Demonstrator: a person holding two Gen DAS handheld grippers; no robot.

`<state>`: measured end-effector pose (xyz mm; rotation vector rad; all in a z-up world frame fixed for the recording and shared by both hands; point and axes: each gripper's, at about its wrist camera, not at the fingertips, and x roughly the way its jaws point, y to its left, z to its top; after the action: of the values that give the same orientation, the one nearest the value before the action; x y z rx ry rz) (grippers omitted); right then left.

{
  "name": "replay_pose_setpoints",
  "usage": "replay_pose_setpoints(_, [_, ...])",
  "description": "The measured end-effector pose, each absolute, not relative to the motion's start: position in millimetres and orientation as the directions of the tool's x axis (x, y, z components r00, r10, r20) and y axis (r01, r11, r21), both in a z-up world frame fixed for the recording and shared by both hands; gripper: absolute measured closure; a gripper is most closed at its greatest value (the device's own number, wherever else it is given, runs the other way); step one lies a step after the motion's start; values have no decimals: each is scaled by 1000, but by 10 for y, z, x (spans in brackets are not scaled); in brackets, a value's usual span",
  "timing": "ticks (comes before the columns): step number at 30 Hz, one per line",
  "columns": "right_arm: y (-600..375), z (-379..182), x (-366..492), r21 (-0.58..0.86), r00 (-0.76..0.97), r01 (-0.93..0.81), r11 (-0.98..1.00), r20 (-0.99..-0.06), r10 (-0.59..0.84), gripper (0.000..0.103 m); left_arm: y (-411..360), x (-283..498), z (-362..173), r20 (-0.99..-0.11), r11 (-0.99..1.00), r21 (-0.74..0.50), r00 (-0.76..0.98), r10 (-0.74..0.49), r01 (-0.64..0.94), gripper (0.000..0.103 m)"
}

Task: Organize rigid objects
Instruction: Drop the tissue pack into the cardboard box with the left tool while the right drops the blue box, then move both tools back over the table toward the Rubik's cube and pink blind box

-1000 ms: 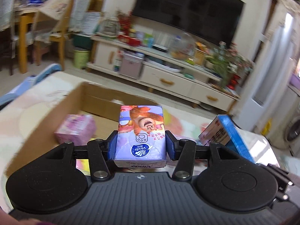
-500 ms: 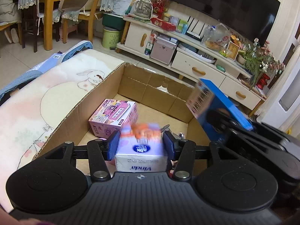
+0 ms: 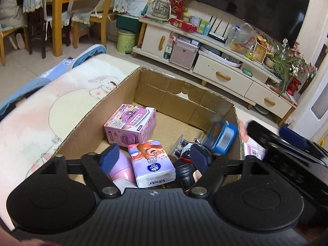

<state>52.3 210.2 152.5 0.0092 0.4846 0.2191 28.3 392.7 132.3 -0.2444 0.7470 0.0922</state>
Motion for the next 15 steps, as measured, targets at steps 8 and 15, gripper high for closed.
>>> replay_pose_setpoints(8, [1762, 1497, 195, 79, 889, -70, 994, -448, 98, 20, 3855, 246, 1325, -679, 972, -189, 734, -27, -138, 1])
replay_pose_setpoints(15, [1652, 1409, -64, 47, 896, -34, 998, -441, 52, 17, 3807, 239, 1326, -675, 979, -183, 736, -54, -95, 0])
